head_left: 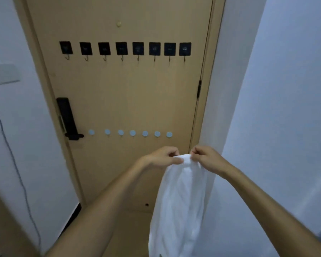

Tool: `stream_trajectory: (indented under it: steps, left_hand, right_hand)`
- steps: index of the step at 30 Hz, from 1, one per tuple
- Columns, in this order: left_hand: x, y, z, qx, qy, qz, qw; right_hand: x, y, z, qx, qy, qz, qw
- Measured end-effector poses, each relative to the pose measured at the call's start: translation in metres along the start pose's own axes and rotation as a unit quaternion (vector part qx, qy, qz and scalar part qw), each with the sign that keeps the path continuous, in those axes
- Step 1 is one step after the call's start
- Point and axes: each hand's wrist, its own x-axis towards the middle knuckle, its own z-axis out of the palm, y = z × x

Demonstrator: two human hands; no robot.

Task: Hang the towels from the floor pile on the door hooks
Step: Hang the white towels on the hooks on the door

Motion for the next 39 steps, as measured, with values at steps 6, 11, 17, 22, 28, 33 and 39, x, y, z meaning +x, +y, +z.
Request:
stream_trajectory:
  steps: [6, 11, 17, 22, 28, 33, 39]
  left_hand:
    - [-0.046, -0.047, -0.075, -0.003, 0.079, 0.008, 0.997]
    - [-0.080, -0.086, -0.119, 0.060, 0.127, 0.005, 0.990]
    - [-0.105, -0.138, -0.162, 0.073, 0.192, -0.012, 0.979]
    - [-0.108, -0.184, -0.191, 0.053, 0.215, -0.047, 0.974]
    - [-0.083, -0.246, -0.232, 0.115, 0.210, -0.094, 0.966]
    - [-0.037, -0.298, -0.263, 0.092, 0.157, -0.135, 0.974]
    - [0.012, -0.360, -0.294, 0.051, 0.134, -0.165, 0.976]
  right_hand:
    - [0.041, -0.068, 0.074, -0.094, 0.004, -0.104, 0.990]
    - [0.075, -0.115, 0.132, -0.125, 0.048, -0.126, 0.983]
    - [0.113, -0.156, 0.177, -0.037, 0.009, -0.145, 0.989]
    - [0.154, -0.171, 0.215, 0.007, -0.030, -0.171, 0.985]
    - [0.224, -0.172, 0.263, 0.008, -0.063, -0.166, 0.984]
    - [0.297, -0.157, 0.298, 0.057, -0.092, -0.144, 0.984]
    - [0.375, -0.130, 0.339, 0.088, -0.150, -0.123, 0.977]
